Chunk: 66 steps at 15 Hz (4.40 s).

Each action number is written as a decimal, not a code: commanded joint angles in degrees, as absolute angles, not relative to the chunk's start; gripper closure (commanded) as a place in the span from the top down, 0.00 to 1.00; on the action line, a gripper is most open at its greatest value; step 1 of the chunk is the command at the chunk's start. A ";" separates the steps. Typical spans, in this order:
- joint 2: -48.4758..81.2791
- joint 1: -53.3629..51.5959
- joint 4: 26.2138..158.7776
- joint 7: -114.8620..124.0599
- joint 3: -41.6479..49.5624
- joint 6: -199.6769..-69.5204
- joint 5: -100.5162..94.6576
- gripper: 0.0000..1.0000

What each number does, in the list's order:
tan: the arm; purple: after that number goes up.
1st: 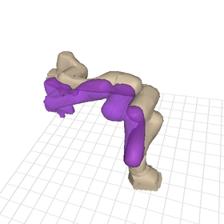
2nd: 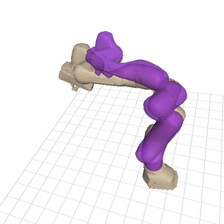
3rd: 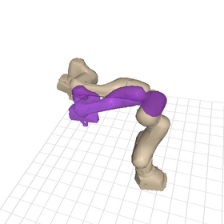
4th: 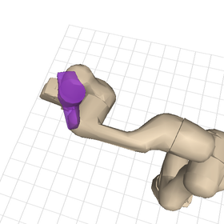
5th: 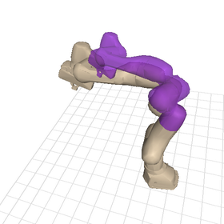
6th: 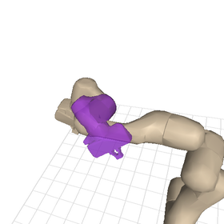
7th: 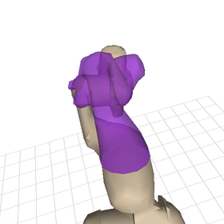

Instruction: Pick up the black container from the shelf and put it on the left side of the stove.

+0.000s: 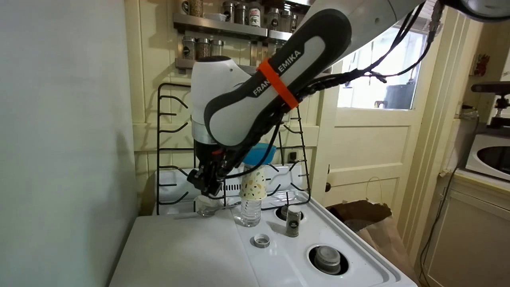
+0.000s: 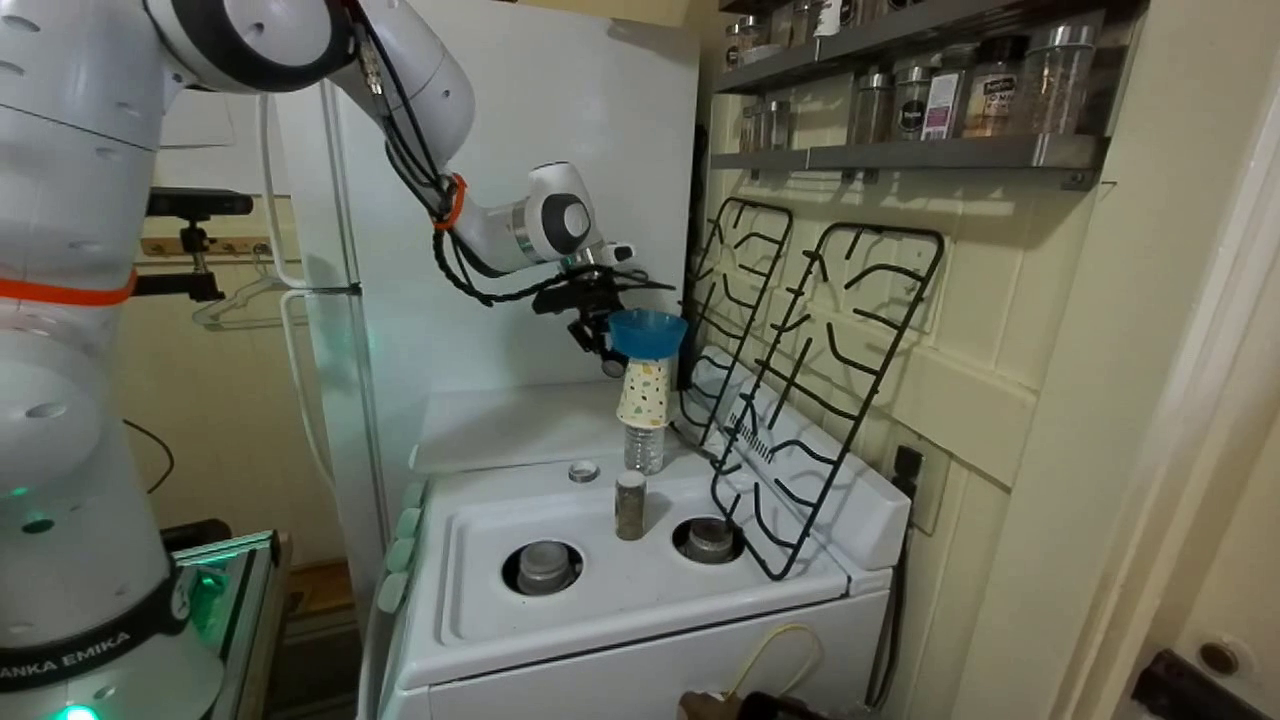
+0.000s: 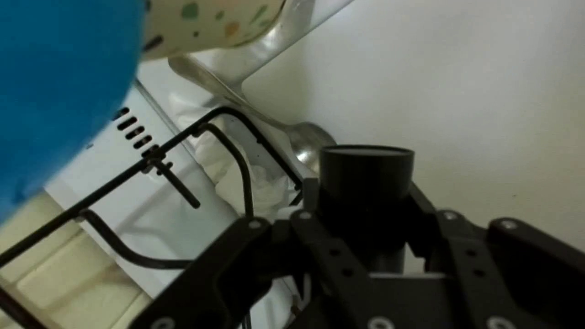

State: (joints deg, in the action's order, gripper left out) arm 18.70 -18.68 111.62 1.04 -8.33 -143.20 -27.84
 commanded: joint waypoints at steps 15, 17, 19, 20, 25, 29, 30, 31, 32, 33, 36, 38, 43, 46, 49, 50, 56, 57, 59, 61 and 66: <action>22.25 -19.27 98.23 -13.47 -14.66 -113.80 -14.76 0.19; 21.53 -18.43 99.80 -9.83 -14.85 -119.49 -11.65 0.19; 19.47 -18.20 103.23 -5.92 -14.75 -125.30 -10.19 0.19; 18.79 -18.27 104.62 -3.70 -14.61 -128.36 -9.73 0.19; 14.10 -20.17 113.29 11.92 -12.76 -141.42 -11.73 0.19; 9.17 -23.17 118.61 29.02 -9.59 -139.78 -20.11 0.19; 8.13 -23.44 120.13 33.13 -9.51 -139.81 -21.34 0.19; 7.31 -23.54 121.61 36.84 -9.72 -140.02 -22.13 0.19; 6.88 -23.36 123.09 39.90 -10.27 -141.60 -21.87 0.19; 6.72 -23.15 124.29 42.39 -10.96 -143.22 -21.34 0.19; 6.97 -23.88 127.18 53.86 -11.65 -147.61 -23.11 0.19; 7.51 -24.08 129.58 62.33 -10.96 -152.01 -25.99 0.19; 11.41 -24.63 132.80 76.92 -8.43 -160.91 -33.95 0.19; 13.56 -24.03 134.55 79.04 -7.79 -165.18 -33.76 0.19; 15.09 -22.97 136.50 77.69 -8.10 -171.02 -32.19 0.19; 15.25 -22.65 137.12 77.23 -8.27 -172.35 -31.88 0.19; 16.70 -18.18 140.30 74.59 -12.92 -178.11 -28.42 0.35; 16.89 -17.35 140.55 74.51 -13.74 -178.47 -27.95 0.69; 16.70 -16.09 140.58 74.24 -14.84 -177.81 -27.38 0.77; 16.50 -14.45 140.97 73.53 -16.56 -177.17 -26.35 0.90; 14.77 -10.50 141.64 71.86 -21.50 -173.25 -23.61 1.00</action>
State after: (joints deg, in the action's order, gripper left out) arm 16.65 -13.17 140.31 73.55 -17.85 -176.29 -26.20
